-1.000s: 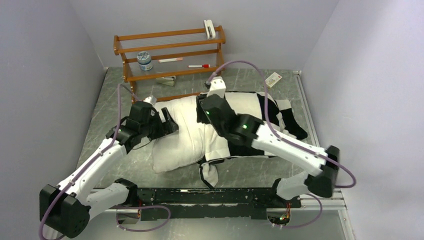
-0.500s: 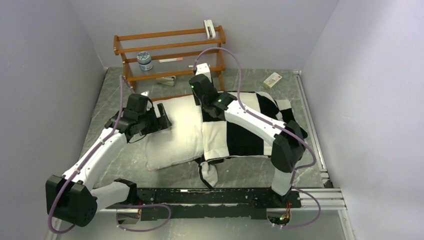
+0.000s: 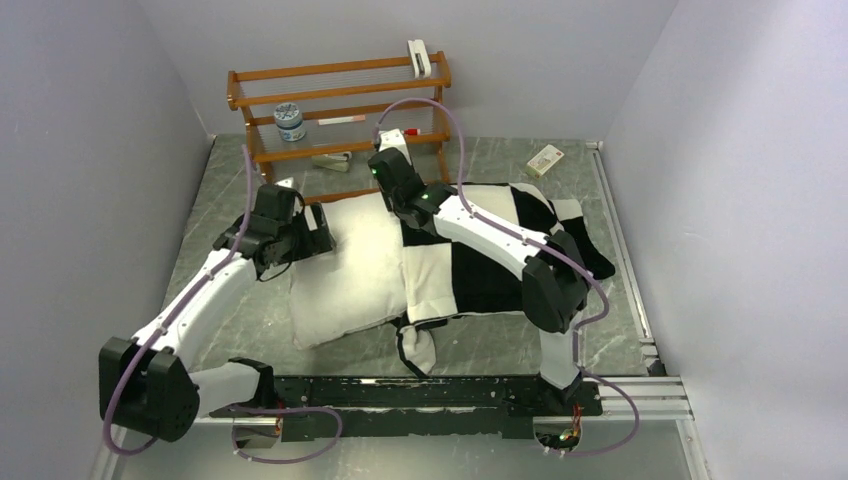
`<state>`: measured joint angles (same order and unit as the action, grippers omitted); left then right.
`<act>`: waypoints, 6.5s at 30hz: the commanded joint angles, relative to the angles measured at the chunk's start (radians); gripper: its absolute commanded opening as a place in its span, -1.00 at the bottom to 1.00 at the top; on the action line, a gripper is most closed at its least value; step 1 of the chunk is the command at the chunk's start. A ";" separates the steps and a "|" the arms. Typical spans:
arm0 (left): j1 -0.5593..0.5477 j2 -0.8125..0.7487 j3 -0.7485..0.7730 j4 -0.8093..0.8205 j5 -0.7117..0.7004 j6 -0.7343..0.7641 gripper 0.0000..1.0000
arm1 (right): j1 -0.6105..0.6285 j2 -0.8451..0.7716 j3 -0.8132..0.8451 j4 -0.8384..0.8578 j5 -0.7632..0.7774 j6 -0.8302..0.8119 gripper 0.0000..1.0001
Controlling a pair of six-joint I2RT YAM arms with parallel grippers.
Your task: Put the pillow into the pillowcase
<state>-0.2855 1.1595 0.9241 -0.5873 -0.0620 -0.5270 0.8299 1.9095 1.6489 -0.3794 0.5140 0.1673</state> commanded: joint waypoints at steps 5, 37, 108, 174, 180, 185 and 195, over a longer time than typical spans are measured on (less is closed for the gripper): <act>0.019 0.074 -0.124 0.313 0.334 0.017 0.10 | -0.007 0.171 0.238 -0.086 -0.042 -0.063 -1.00; 0.017 -0.098 -0.188 0.264 0.400 -0.039 -0.91 | -0.016 -0.023 0.081 -0.171 -0.008 0.019 -0.01; -0.132 -0.101 -0.179 0.448 0.358 -0.226 -0.90 | 0.270 -0.650 -0.584 -0.483 0.088 0.467 0.14; -0.285 -0.160 -0.026 0.480 0.387 -0.496 -0.90 | 0.487 -0.727 -0.680 0.289 -0.289 -0.279 0.99; -0.285 -0.158 -0.009 0.468 0.392 -0.535 -0.90 | 0.546 -0.573 -0.643 0.333 -0.054 -0.428 0.98; -0.285 -0.165 0.022 0.423 0.378 -0.494 -0.91 | 0.547 -0.570 -0.660 0.451 0.059 -0.429 -0.61; -0.275 -0.182 0.324 0.022 0.185 -0.225 0.36 | 0.492 -0.834 -0.833 0.695 0.107 -0.247 -1.00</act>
<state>-0.5529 1.0119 1.1522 -0.4152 0.1944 -0.8623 1.3483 1.1641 0.8616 0.1341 0.5472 -0.1581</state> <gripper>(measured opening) 0.653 0.031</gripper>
